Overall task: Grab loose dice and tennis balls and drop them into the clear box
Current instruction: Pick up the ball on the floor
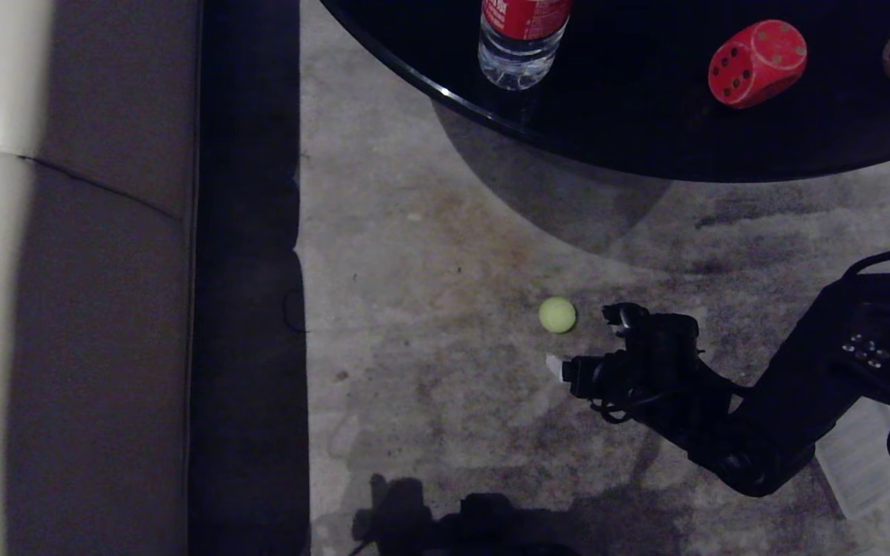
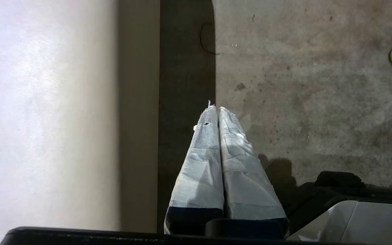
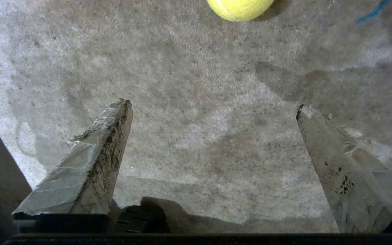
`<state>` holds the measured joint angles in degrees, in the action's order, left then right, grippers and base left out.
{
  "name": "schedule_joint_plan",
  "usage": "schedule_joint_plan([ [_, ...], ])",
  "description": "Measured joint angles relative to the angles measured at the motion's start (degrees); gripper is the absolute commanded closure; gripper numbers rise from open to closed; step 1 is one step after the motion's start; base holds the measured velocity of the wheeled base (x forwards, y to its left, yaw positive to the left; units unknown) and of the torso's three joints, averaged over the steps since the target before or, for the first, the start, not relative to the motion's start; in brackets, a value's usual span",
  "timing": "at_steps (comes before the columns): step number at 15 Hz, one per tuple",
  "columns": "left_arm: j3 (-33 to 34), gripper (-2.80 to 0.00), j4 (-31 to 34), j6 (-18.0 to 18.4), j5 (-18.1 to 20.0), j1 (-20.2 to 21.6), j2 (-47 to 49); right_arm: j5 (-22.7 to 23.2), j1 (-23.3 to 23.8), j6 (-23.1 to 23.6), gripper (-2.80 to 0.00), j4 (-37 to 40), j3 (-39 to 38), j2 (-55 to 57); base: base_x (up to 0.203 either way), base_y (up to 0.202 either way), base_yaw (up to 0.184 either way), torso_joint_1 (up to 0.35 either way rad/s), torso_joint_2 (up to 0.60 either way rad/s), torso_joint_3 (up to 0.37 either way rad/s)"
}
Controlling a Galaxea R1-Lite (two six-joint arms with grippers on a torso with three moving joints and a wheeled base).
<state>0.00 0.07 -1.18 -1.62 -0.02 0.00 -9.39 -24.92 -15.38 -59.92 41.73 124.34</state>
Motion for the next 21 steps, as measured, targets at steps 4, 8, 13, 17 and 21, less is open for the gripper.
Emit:
schedule_joint_plan([
  [4, 0.0, 0.00, 0.0, 0.0, 0.0, 0.0, 0.0, 0.0, 0.0, 0.8, -2.80, 0.0, 0.1, 0.0, 0.000, 0.000, 0.000, 0.003, 0.00, -0.179],
  [8, 0.0, 0.00, 0.0, 0.3, 0.1, 0.0, 0.0, 0.0, 0.0, 0.9, -2.80, -0.3, 0.2, -0.4, 0.000, 0.000, 0.000, 0.001, 0.00, -0.162],
  [13, 0.0, 0.00, 0.0, -0.9, -0.2, 0.0, 0.0, -0.2, 0.1, 0.9, -2.80, -0.3, 1.0, -0.9, 0.000, 0.000, 0.000, 0.000, 0.00, -0.018],
  [17, 0.0, 0.00, 0.0, -0.9, -0.2, 0.0, 0.0, -1.4, 0.2, 1.5, -2.80, -0.2, 3.6, -0.4, 0.000, 0.000, 0.000, 0.000, 0.00, 0.000],
  [21, 0.0, 0.00, 0.0, -0.9, -0.2, 0.0, 0.0, -5.3, 0.7, 2.8, -2.80, -0.3, 8.9, 2.7, 0.000, 0.000, 0.000, 0.000, 0.00, 0.000],
])
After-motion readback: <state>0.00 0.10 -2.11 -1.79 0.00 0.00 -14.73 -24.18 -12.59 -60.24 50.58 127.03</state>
